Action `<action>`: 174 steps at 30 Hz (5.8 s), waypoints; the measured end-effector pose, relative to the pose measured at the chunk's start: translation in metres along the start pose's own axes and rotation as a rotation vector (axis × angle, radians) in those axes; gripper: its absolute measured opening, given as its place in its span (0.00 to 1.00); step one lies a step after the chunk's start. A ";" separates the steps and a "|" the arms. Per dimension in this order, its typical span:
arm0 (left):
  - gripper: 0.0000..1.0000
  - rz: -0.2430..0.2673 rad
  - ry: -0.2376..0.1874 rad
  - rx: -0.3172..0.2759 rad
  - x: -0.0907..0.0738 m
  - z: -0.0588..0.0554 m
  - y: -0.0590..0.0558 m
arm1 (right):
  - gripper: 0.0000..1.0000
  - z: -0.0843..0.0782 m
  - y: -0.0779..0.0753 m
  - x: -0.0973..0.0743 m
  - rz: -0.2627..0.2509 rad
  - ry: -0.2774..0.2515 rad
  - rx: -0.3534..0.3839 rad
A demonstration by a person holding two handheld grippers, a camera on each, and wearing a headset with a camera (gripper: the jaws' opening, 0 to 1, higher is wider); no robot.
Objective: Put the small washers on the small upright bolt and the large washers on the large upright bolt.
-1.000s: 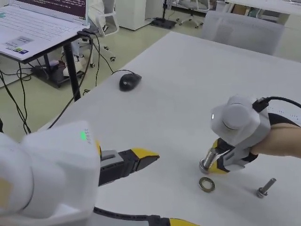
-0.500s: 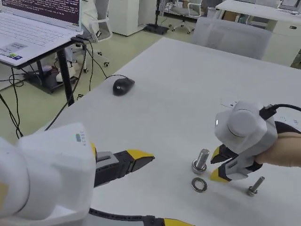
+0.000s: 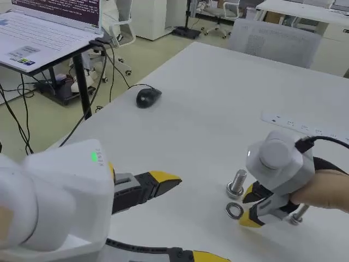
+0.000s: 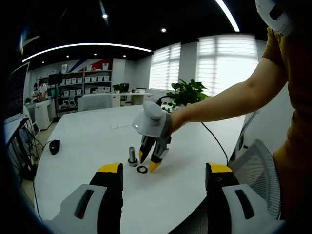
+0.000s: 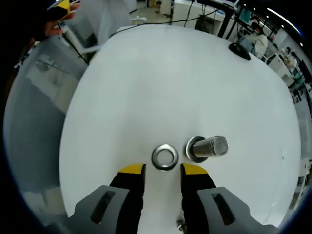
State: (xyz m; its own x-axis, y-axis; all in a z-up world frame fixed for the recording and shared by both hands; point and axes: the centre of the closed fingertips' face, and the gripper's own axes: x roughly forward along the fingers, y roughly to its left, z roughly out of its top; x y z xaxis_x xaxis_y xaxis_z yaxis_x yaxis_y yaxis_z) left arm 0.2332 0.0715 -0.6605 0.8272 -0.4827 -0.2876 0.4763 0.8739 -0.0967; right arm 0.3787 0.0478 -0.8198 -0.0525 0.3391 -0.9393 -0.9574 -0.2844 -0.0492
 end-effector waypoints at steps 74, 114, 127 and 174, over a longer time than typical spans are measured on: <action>0.68 -0.017 0.014 0.021 0.004 0.000 -0.007 | 0.22 0.022 -0.021 -0.069 -0.082 -0.008 -0.080; 0.68 0.002 0.019 0.002 0.005 0.000 0.006 | 0.23 0.028 -0.045 -0.022 -0.028 0.072 -0.128; 0.68 0.001 0.024 -0.008 0.008 -0.004 0.008 | 0.23 0.024 -0.043 -0.013 -0.020 0.073 -0.139; 0.68 -0.118 0.007 0.061 0.008 0.007 -0.014 | 0.36 0.004 0.058 -0.111 -0.249 -0.495 0.061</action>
State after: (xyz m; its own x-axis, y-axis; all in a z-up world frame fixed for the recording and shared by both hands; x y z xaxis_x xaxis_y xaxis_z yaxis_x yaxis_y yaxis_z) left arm 0.2347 0.0548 -0.6546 0.7621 -0.5815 -0.2846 0.5879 0.8057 -0.0721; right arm 0.3274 -0.0025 -0.7169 0.0642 0.7746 -0.6291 -0.9719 -0.0944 -0.2155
